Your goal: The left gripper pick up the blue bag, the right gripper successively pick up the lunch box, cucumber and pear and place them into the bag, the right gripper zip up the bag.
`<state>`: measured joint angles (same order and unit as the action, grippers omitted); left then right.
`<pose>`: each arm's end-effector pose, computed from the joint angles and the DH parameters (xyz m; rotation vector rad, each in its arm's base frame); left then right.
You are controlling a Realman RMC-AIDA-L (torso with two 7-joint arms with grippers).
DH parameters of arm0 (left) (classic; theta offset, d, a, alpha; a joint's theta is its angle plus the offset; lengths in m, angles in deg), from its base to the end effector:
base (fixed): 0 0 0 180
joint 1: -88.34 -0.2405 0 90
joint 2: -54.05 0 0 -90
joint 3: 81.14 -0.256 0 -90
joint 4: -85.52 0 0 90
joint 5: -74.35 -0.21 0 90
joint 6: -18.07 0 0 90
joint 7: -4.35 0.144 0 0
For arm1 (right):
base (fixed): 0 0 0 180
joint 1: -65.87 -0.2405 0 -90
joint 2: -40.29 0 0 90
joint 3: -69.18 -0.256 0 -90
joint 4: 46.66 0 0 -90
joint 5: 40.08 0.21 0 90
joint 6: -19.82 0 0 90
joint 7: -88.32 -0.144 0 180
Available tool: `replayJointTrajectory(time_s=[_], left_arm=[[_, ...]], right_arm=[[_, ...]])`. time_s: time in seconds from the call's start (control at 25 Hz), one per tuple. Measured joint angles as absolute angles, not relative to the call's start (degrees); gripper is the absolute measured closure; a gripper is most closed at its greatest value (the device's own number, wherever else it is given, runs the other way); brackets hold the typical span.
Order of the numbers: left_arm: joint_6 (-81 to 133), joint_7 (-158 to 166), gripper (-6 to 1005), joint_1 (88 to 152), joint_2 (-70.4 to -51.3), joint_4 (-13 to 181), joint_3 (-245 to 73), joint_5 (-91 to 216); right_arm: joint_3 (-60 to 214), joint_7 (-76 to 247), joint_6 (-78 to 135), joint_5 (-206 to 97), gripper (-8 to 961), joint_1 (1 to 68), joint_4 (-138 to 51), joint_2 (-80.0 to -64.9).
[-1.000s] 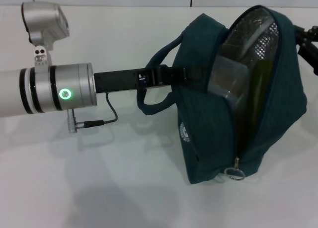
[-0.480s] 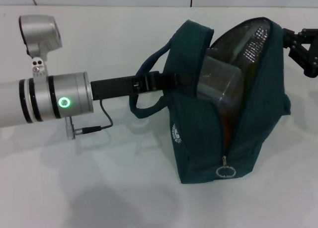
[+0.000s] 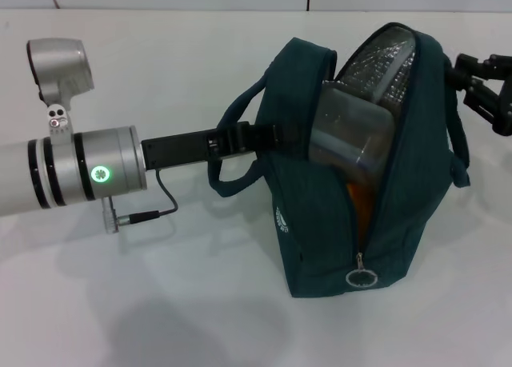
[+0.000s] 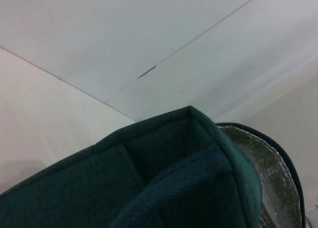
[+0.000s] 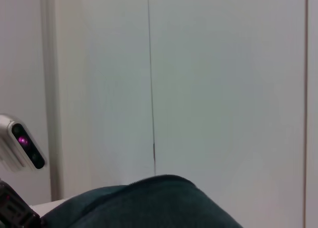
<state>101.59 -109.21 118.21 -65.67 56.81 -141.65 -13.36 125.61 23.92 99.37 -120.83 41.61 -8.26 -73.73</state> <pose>-0.2264 0.3253 -0.0429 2.4377 1.5728 1.0893 0.2580 0.3514 0.0434 -2.4089 0.2949 0.8630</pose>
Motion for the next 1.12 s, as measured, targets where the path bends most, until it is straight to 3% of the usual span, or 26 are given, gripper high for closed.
replayJointTrajectory(time_s=[0.08,0.4,0.72,1.12], left_arm=[[101.6,-109.2,954,118.1,-65.67,56.8,-141.6,-13.3],[101.6,-109.2,954,117.8,-65.65,56.9,-141.5,-13.2],[101.4,-109.2,954,117.7,-65.65,56.9,-141.4,-13.2],[100.9,-109.2,954,117.2,-65.72,57.0,-141.4,-13.2]], right_arm=[[125.5,24.4,99.6,-120.6,853,42.3,-8.2,-73.73],[119.6,26.6,106.7,-120.0,534,44.7,-7.5,-74.47],[116.1,31.3,126.5,-122.8,251,47.4,-7.7,-73.87],[117.3,32.2,136.2,-140.0,255,48.7,-7.9,-74.26]])
